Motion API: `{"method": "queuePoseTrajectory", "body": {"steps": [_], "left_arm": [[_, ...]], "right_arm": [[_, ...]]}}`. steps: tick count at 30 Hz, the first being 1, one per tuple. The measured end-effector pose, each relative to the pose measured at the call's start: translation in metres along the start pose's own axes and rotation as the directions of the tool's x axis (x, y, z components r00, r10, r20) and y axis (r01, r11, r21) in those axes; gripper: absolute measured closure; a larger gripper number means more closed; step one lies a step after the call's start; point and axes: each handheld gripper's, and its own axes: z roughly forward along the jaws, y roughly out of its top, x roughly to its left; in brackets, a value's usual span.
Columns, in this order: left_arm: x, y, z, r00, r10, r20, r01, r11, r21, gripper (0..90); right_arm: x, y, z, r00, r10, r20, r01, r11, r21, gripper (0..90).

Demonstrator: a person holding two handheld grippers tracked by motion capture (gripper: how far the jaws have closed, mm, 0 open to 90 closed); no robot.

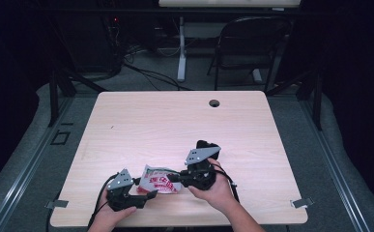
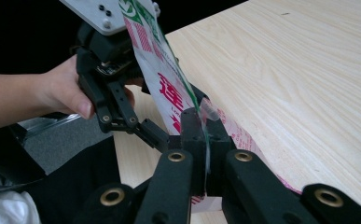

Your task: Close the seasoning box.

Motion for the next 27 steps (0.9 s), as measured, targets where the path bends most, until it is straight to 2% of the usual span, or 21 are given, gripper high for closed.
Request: {"method": "queuePoseTrajectory", "body": {"steps": [17,23,27], "left_arm": [[0.0005,-0.0028,0.0087,0.9986,0.019,0.048,-0.020,0.9997,0.013,26.5],[-0.0005,-0.0033,0.0093,0.9971,0.028,0.070,-0.027,0.9996,-0.011,26.3],[0.0002,-0.0034,0.0099,0.9966,0.030,0.077,-0.029,0.9995,-0.008,25.9]], "right_arm": [[0.0045,0.0022,-0.0044,0.9995,-0.006,-0.030,0.005,1.000,-0.007,90.0],[0.0052,0.0051,-0.0092,0.9990,-0.001,-0.045,0.000,1.000,-0.024,90.0],[0.0060,0.0072,-0.0098,0.9987,-0.003,-0.050,0.002,1.000,-0.026,90.0]]}}
